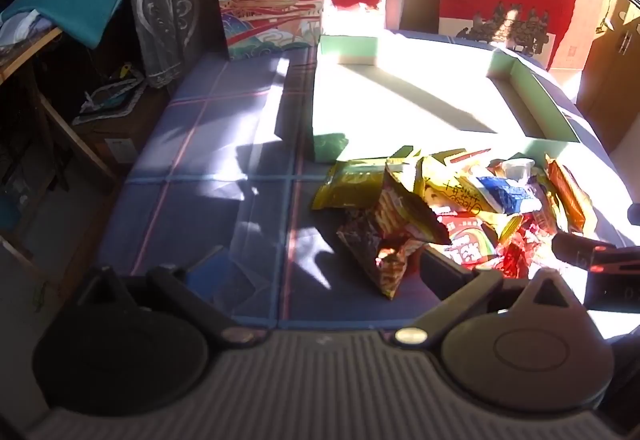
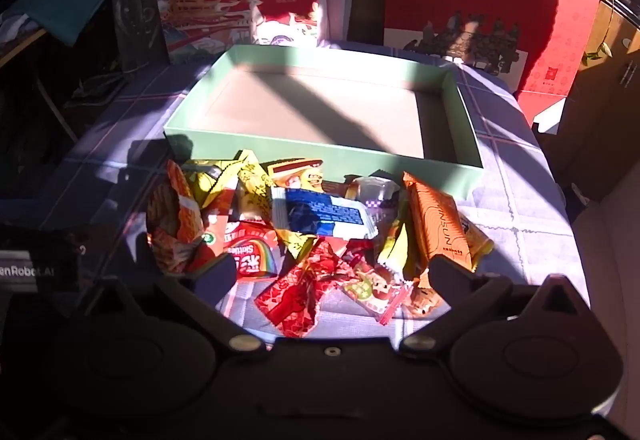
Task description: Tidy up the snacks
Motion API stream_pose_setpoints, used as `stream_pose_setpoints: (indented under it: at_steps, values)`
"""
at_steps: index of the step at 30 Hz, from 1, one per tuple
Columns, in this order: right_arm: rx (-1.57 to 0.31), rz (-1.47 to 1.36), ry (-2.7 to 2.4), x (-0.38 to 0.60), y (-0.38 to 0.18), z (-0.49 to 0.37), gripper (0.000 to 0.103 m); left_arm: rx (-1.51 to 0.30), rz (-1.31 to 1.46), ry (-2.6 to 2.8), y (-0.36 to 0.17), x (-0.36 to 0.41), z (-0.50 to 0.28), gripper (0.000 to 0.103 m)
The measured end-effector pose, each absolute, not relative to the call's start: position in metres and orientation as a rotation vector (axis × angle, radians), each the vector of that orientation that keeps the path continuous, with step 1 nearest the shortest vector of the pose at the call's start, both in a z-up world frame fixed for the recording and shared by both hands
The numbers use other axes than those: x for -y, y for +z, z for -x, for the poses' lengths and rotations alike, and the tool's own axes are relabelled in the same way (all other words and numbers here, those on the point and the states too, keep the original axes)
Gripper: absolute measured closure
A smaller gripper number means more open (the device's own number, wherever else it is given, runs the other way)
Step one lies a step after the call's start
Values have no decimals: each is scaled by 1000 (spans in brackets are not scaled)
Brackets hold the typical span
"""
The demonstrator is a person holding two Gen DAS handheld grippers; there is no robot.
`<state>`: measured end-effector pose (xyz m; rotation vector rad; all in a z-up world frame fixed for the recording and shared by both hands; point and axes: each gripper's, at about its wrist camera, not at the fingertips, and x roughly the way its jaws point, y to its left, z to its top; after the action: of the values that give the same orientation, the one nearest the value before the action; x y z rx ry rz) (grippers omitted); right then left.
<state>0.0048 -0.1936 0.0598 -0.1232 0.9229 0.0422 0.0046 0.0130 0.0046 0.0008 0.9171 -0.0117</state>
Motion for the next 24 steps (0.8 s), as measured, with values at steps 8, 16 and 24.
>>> stream_pose_setpoints:
  at_steps: [8,16,24]
  values:
    - [-944,89,34,202,50,-8,0,-933,8,-29,-1,-14,-7,0]
    - [-944,80,11,202,48,-9,0,-941,-13,-42,-4,-15,-11,0]
    - [-941,57,18,210,44,-7,0,-898,-33,-97,-1,-19,-12,0]
